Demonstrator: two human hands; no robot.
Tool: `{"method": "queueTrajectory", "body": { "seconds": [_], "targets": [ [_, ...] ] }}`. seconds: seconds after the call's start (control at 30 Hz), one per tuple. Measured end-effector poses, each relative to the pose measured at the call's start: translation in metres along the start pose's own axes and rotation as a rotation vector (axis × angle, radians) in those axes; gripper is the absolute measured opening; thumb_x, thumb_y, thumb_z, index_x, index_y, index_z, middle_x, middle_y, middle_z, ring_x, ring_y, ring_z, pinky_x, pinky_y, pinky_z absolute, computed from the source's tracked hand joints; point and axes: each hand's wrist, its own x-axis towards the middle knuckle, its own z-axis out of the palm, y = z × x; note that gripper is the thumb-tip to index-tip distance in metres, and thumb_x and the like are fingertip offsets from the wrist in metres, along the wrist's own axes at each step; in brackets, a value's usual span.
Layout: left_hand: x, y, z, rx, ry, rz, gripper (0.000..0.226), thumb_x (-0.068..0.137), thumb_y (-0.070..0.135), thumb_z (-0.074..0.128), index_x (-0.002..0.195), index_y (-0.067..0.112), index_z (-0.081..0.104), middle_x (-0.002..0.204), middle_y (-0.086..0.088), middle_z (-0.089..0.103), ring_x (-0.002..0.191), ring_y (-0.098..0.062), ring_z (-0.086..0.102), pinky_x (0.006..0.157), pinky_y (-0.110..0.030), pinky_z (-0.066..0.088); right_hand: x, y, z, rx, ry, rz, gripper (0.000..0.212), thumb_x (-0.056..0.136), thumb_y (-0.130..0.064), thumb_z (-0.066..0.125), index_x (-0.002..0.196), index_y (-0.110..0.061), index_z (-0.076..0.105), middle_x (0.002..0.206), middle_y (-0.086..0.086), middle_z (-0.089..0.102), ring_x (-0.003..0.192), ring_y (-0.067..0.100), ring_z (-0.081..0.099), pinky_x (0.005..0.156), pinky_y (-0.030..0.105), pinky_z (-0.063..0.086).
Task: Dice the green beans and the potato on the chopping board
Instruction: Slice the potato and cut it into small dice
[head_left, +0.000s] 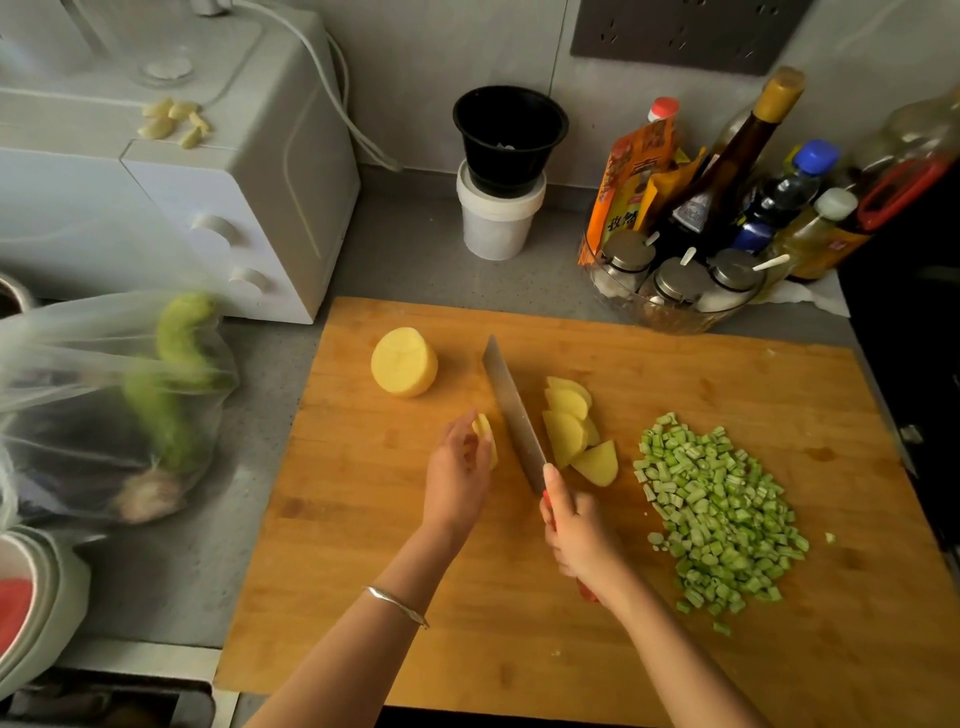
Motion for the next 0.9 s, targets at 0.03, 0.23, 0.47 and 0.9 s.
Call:
{"method": "queueTrajectory", "body": {
  "seconds": [0.03,0.23,0.47,0.9],
  "targets": [
    [0.001,0.001,0.001,-0.004,0.001,-0.003,0.041,0.097,0.024,0.052,0.137,0.016,0.048,0.127,0.001,0.054,0.105,-0.009,0.056,0.091,-0.03,0.05,-0.001,0.0,-0.006,0.041,0.01,0.005,0.056,0.091,-0.066,0.03,0.063,-0.018,0.037,0.044,-0.007,0.026,0.036,0.011,0.023,0.039,0.022,0.018],
    [0.024,0.023,0.019,0.003,-0.182,-0.036,0.037,0.098,0.024,0.049,0.134,0.014,0.051,0.126,-0.001,0.059,0.109,-0.01,0.056,0.086,-0.017,0.045,-0.005,-0.006,-0.05,-0.192,0.223,-0.244,0.055,0.081,-0.068,0.034,0.064,-0.019,0.049,0.048,-0.006,0.038,0.041,0.008,0.035,0.047,0.024,0.025],
    [0.03,0.044,-0.008,0.016,-0.033,0.249,0.037,0.101,0.031,0.041,0.132,0.015,0.051,0.137,0.003,0.049,0.126,-0.007,0.043,0.102,-0.018,0.034,-0.007,0.006,-0.089,-0.719,0.387,-0.423,0.051,0.081,-0.075,0.028,0.059,-0.029,0.032,0.043,-0.007,0.03,0.038,0.005,0.029,0.042,0.025,0.016],
    [0.029,0.057,0.006,0.451,-0.324,0.471,0.061,0.085,0.062,0.049,0.137,0.03,0.04,0.145,0.003,0.034,0.135,-0.02,0.027,0.111,-0.043,0.031,0.004,0.008,-0.1,-0.441,0.391,-0.331,0.057,0.082,-0.071,0.036,0.063,-0.019,0.05,0.049,-0.005,0.043,0.042,0.011,0.038,0.046,0.028,0.025]
  ]
}}
